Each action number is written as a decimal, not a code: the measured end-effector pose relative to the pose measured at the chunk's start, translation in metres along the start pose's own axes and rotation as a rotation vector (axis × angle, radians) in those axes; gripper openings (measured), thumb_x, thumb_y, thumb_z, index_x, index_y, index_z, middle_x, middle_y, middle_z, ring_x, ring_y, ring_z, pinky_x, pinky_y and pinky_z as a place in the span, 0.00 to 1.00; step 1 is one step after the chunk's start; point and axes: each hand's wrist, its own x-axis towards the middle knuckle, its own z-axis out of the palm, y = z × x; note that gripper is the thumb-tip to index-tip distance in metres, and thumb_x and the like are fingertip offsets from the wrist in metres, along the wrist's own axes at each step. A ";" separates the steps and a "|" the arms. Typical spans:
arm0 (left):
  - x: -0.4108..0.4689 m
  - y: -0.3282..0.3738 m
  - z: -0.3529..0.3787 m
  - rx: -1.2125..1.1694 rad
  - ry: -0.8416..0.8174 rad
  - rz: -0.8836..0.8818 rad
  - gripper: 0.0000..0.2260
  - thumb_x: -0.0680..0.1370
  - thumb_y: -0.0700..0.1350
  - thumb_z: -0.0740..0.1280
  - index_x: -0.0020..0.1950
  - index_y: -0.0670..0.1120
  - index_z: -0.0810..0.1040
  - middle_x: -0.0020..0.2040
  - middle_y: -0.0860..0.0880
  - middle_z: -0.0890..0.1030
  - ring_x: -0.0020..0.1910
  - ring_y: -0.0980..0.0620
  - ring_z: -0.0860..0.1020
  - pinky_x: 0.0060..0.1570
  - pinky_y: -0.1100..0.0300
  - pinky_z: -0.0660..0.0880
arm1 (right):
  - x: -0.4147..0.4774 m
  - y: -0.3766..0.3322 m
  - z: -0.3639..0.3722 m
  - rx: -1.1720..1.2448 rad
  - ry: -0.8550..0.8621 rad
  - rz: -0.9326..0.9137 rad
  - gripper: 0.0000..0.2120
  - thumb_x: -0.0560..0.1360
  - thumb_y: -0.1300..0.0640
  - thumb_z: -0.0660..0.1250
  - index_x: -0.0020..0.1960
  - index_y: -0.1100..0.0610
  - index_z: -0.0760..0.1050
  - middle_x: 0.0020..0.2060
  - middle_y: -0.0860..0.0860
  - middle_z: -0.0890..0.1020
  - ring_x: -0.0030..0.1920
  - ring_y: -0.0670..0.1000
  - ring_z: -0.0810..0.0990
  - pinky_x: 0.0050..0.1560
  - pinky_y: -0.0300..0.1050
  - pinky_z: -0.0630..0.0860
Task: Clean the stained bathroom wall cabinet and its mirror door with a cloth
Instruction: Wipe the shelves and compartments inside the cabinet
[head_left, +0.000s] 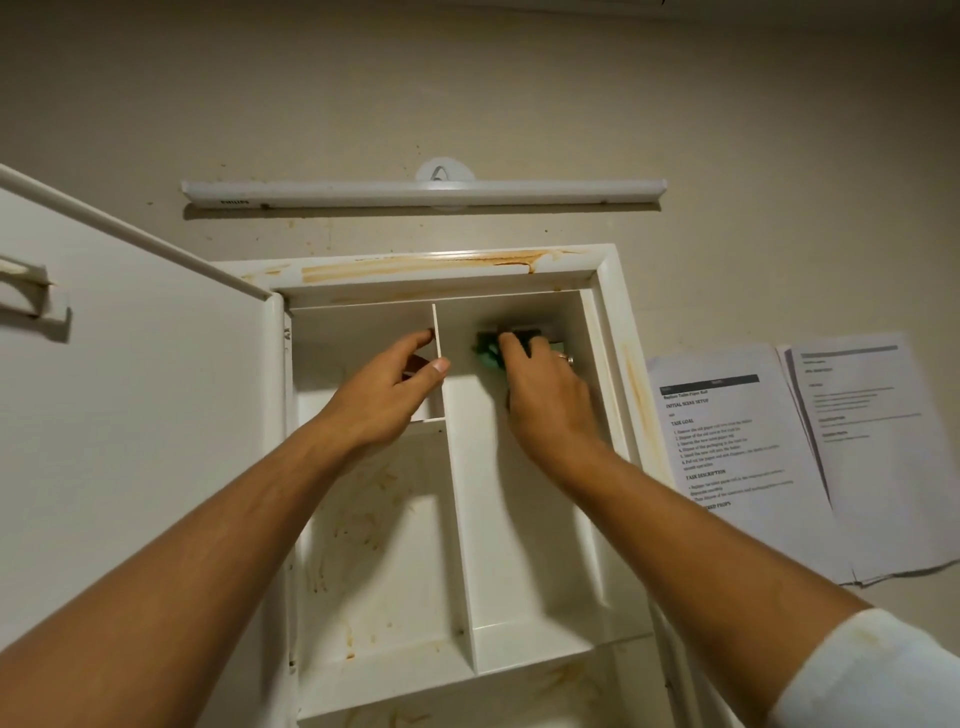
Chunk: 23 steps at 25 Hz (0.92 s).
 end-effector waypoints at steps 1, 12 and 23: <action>0.001 -0.001 0.000 0.003 0.001 -0.001 0.25 0.84 0.56 0.60 0.81 0.54 0.62 0.69 0.49 0.75 0.66 0.48 0.75 0.66 0.45 0.76 | 0.005 0.002 -0.001 -0.050 -0.009 -0.029 0.24 0.79 0.63 0.70 0.73 0.56 0.69 0.65 0.58 0.75 0.60 0.58 0.78 0.54 0.49 0.80; -0.005 0.003 -0.003 0.072 -0.021 0.004 0.24 0.85 0.58 0.58 0.81 0.57 0.62 0.66 0.50 0.79 0.63 0.51 0.78 0.65 0.49 0.75 | -0.019 0.004 -0.026 -0.306 -0.311 -0.026 0.17 0.76 0.69 0.65 0.64 0.62 0.75 0.56 0.59 0.78 0.51 0.58 0.81 0.45 0.49 0.80; -0.002 0.002 -0.001 0.086 0.006 0.013 0.25 0.85 0.58 0.58 0.82 0.57 0.60 0.70 0.49 0.76 0.65 0.52 0.75 0.64 0.54 0.73 | 0.020 0.006 -0.020 -0.296 -0.143 -0.203 0.23 0.78 0.61 0.72 0.71 0.57 0.73 0.65 0.59 0.75 0.65 0.60 0.75 0.57 0.53 0.80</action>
